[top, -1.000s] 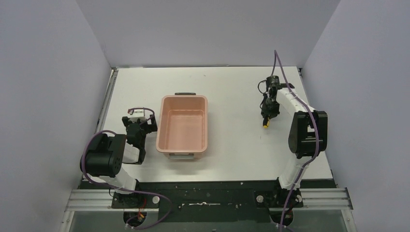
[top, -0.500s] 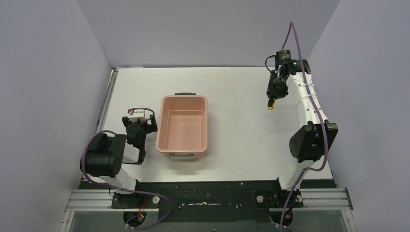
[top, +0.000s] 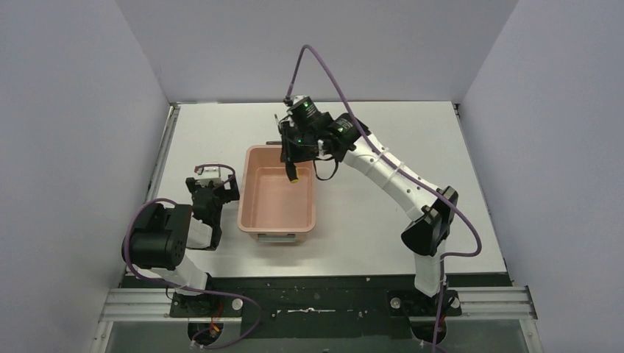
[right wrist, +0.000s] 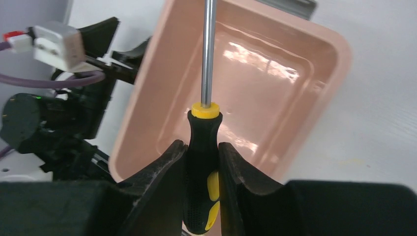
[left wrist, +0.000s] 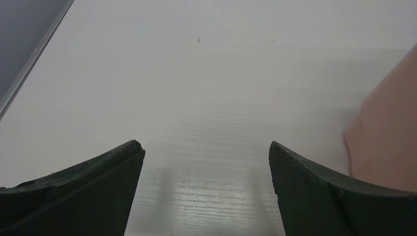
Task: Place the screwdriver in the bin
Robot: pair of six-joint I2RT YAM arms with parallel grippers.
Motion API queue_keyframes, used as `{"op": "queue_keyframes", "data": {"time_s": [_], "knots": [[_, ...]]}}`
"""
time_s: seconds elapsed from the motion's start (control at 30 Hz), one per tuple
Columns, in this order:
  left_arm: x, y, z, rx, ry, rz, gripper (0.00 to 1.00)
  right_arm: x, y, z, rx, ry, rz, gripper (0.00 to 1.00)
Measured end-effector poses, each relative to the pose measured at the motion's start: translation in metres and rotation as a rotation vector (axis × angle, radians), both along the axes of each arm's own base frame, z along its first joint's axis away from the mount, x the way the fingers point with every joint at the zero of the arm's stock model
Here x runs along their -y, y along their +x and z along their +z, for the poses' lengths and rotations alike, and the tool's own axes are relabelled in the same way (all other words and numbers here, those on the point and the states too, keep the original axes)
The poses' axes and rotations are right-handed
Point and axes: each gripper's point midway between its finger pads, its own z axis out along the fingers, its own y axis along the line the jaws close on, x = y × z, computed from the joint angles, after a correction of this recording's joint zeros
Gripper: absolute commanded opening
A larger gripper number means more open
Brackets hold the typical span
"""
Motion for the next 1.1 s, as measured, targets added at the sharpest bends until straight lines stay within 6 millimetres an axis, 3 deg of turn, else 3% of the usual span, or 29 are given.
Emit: {"op": "queue_keyframes", "data": {"time_s": [0.07,0.13,0.27,0.4,0.57,0.7,0.8,1.07,1.1], "knots": [[0.0,0.0,0.0,0.0,0.0,0.0,0.97,-0.024,-0.009,0.004,0.017,0.037,0.033,0.0],[0.0,0.0,0.0,0.0,0.0,0.0,0.97,-0.036,-0.016,0.001,0.016,0.042,0.047,0.0],[0.0,0.0,0.0,0.0,0.0,0.0,0.97,-0.048,-0.03,-0.027,-0.016,0.001,0.067,0.0],[0.0,0.0,0.0,0.0,0.0,0.0,0.97,-0.055,-0.039,-0.09,-0.076,-0.114,0.076,0.0],[0.0,0.0,0.0,0.0,0.0,0.0,0.97,-0.043,-0.051,-0.178,-0.175,-0.277,0.08,0.04],[0.0,0.0,0.0,0.0,0.0,0.0,0.97,-0.026,-0.057,-0.221,-0.214,-0.365,0.067,0.28],[0.0,0.0,0.0,0.0,0.0,0.0,0.97,-0.024,-0.055,-0.232,-0.213,-0.386,0.06,0.43],[0.0,0.0,0.0,0.0,0.0,0.0,0.97,-0.025,-0.04,-0.225,-0.138,-0.385,0.026,0.54],[0.0,0.0,0.0,0.0,0.0,0.0,0.97,-0.024,-0.039,-0.221,-0.126,-0.385,0.024,0.59]]}}
